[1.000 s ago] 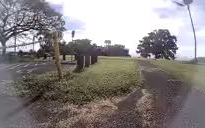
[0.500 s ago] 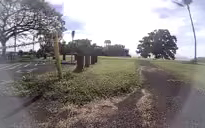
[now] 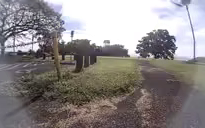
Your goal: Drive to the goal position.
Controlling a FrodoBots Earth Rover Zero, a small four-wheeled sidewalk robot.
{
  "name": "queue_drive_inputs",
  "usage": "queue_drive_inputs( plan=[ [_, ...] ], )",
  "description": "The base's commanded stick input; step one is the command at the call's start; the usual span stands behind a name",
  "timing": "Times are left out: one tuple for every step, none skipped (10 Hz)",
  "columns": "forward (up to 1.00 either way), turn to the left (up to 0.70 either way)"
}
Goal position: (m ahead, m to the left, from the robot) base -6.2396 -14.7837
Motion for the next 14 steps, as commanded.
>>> queue_drive_inputs(
  plan=[
    [0.00, -0.70],
    [0.00, -0.70],
    [0.00, -0.63],
    [0.00, -0.50],
    [0.00, -0.50],
    [0.00, -0.44],
    [0.00, -0.30],
    [0.00, -0.30],
    [0.00, -0.30],
    [0.00, -0.30],
    [0.00, -0.30],
    [0.00, -0.30],
    [0.00, -0.30],
    [0.00, -0.30]
  ],
)
